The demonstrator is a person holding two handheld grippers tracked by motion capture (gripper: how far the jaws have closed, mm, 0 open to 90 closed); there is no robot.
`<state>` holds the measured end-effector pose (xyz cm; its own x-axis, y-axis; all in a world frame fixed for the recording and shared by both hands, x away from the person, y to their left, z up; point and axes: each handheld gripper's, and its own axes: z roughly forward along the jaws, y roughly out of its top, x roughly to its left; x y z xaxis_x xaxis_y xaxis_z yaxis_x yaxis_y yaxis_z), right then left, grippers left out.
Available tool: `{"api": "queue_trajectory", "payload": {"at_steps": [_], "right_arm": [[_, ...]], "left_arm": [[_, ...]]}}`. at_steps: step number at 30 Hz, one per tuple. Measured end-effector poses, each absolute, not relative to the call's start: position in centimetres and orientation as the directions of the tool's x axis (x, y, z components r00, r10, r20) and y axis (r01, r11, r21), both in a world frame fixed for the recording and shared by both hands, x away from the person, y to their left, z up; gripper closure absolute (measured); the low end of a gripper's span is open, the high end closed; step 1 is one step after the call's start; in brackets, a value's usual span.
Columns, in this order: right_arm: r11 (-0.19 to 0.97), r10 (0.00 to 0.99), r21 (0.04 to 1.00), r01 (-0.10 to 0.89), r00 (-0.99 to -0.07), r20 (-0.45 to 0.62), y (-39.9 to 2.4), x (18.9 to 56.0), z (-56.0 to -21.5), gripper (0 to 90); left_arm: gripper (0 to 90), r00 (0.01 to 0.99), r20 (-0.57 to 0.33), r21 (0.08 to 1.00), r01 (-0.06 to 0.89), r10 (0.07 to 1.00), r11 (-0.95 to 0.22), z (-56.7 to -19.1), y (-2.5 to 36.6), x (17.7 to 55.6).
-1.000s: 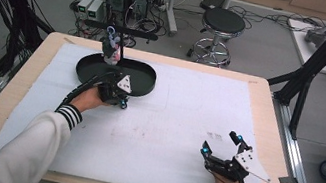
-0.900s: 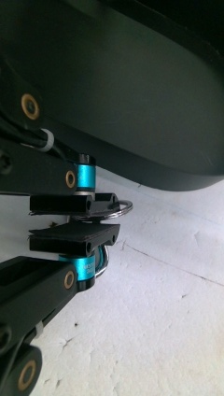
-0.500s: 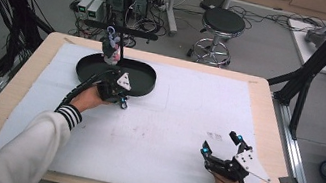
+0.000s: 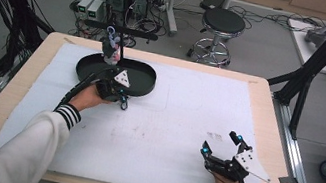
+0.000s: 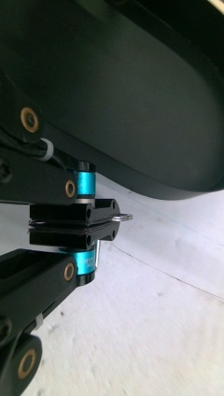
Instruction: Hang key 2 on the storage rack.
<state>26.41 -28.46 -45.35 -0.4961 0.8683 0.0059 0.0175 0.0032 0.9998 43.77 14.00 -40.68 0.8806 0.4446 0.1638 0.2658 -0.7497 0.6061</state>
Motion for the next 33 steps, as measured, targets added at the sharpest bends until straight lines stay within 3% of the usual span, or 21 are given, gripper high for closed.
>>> {"api": "queue_trajectory", "payload": {"at_steps": [18, 33], "right_arm": [[0.006, 0.868, 1.0, 0.02, -0.496, 0.004, -28.4, 26.4, -45.3, 0.6], [0.006, 0.869, 1.0, 0.024, -0.495, 0.006, -28.4, 26.3, -45.3, 0.6]], "left_arm": [[88.0, 0.87, 0.068, 0.756, 0.275, 0.489, -0.594, -36.5, 17.2, 42.7], [88.0, 0.835, 0.068, 0.823, 0.262, 0.545, -0.504, -33.6, 21.1, 41.9]]}}
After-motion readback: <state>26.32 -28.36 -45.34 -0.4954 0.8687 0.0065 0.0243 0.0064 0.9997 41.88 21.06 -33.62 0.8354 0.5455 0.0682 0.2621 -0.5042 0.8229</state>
